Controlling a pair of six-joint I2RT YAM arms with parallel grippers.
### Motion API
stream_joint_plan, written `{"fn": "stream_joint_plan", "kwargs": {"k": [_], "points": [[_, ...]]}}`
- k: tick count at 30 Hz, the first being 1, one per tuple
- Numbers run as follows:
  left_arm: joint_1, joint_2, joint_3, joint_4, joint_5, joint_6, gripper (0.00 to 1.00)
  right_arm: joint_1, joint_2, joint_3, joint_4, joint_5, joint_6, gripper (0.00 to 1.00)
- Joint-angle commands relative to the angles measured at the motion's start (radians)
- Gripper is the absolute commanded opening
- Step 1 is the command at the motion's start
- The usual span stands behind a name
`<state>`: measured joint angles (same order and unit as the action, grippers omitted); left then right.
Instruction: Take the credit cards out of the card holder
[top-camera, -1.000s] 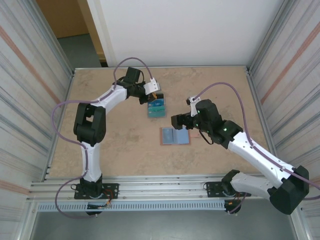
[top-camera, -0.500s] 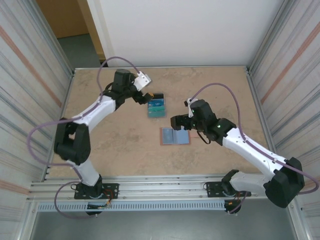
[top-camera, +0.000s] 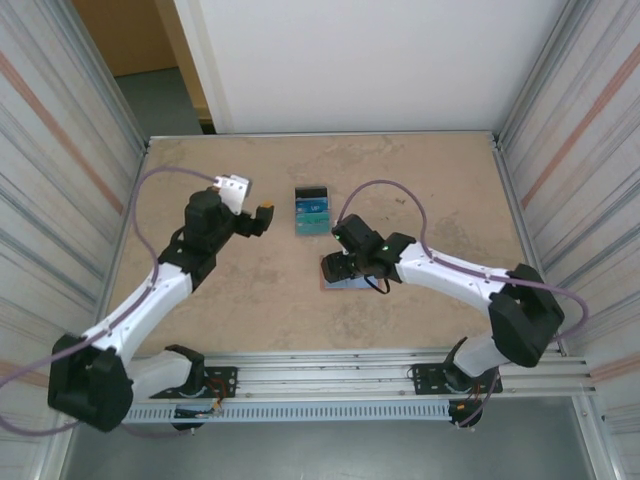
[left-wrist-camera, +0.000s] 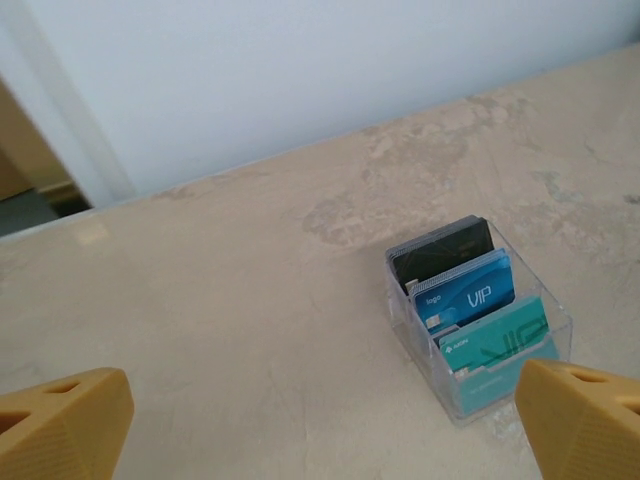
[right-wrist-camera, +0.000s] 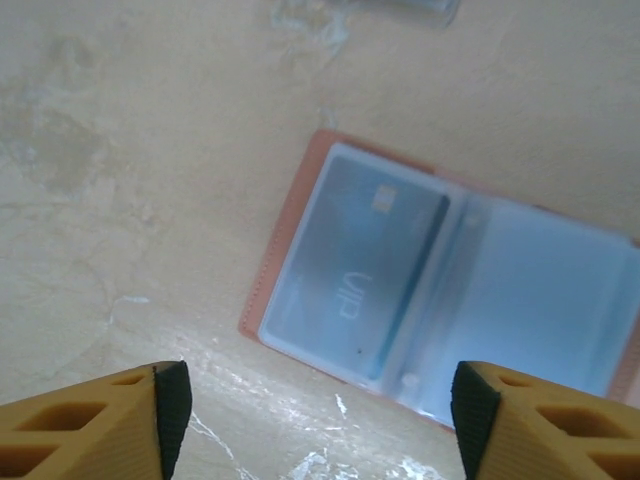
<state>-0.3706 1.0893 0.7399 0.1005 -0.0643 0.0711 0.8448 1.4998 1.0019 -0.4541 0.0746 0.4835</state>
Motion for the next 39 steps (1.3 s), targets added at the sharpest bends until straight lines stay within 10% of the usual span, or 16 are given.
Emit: {"fn": "stream_joint_plan", "kwargs": {"k": [1, 10, 39], "points": [[-0.002, -0.126, -0.067, 0.01, -0.118, -0.117, 0.99, 0.009, 0.062, 0.038, -0.03, -0.023, 0.042, 0.67], [0.013, -0.319, -0.209, -0.024, -0.244, -0.272, 0.99, 0.013, 0.199, 0.08, -0.044, -0.027, 0.055, 0.59], [0.013, -0.197, -0.19, -0.044, -0.203, -0.298, 0.99, 0.016, 0.329, 0.132, -0.07, 0.007, 0.041, 0.63]]}}
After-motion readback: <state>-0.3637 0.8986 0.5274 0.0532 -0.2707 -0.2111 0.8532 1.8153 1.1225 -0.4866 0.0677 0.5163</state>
